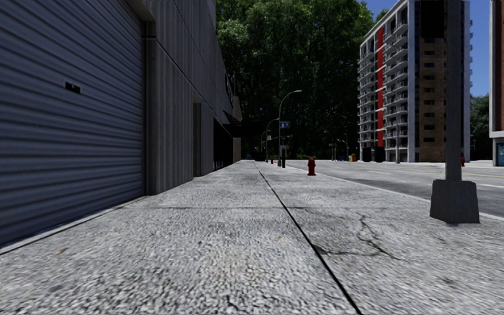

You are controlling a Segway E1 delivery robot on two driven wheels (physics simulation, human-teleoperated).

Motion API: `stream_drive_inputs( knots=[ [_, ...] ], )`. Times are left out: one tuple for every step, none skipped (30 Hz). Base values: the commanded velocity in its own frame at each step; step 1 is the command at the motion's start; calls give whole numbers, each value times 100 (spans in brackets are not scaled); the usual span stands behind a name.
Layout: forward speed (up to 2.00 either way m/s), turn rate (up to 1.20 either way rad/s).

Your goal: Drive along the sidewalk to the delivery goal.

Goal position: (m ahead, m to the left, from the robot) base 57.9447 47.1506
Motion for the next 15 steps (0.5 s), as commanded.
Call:
stream_drive_inputs(
  knots=[
    [196,0],
    [196,0],
    [196,0],
    [196,0],
    [196,0],
    [196,0],
    [196,0],
    [196,0],
    [196,0],
    [196,0],
    [196,0],
    [196,0],
    [196,0],
    [196,0],
    [196,0]
  ],
)
